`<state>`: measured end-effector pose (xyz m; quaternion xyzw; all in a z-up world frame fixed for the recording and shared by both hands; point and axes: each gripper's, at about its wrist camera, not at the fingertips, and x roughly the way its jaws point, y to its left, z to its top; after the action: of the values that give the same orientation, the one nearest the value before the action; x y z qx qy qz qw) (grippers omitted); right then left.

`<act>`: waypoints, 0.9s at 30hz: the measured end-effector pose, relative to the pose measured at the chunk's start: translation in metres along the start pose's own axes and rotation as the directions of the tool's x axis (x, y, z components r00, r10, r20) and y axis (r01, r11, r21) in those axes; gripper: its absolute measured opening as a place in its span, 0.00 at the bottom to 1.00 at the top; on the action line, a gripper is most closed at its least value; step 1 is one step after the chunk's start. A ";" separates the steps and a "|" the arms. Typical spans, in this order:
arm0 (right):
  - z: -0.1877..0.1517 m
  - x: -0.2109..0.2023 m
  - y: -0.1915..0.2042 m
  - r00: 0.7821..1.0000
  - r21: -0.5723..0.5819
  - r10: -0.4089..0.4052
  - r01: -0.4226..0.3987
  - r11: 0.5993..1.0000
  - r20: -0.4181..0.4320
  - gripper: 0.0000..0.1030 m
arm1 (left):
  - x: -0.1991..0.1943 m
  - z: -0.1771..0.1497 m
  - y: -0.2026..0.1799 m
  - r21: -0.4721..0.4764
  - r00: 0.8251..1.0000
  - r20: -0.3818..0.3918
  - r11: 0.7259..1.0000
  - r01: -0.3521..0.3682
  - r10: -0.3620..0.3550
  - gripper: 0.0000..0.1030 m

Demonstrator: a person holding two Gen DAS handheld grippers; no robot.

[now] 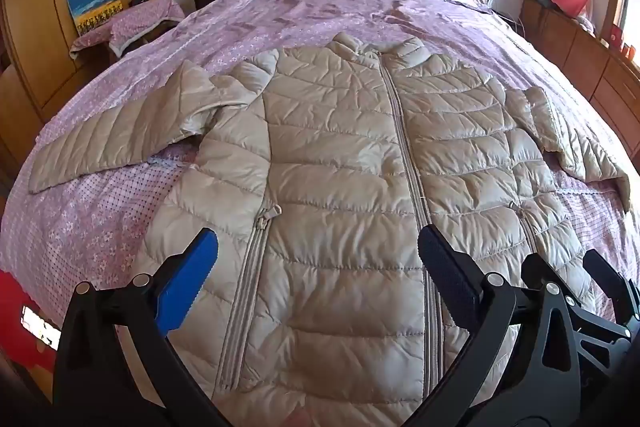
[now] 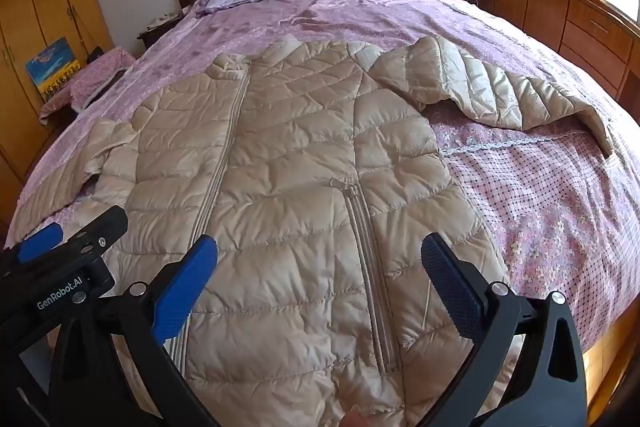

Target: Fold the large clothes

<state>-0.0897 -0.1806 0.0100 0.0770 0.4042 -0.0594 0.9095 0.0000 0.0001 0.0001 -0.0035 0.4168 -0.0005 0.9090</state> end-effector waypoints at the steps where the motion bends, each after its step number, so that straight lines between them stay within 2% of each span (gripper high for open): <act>1: 0.000 0.000 0.000 1.000 -0.001 -0.001 0.001 1.000 0.000 0.95 | 0.000 0.000 0.000 -0.002 1.000 0.000 1.000 0.002 -0.002 0.97; 27: -0.001 0.003 -0.001 1.000 0.002 0.001 -0.001 1.000 -0.011 0.95 | 0.002 -0.004 0.001 0.004 1.000 -0.013 1.000 -0.007 0.007 0.97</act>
<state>-0.0889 -0.1819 0.0068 0.0785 0.4090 -0.0590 0.9072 -0.0016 0.0011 -0.0040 -0.0002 0.4227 0.0018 0.9063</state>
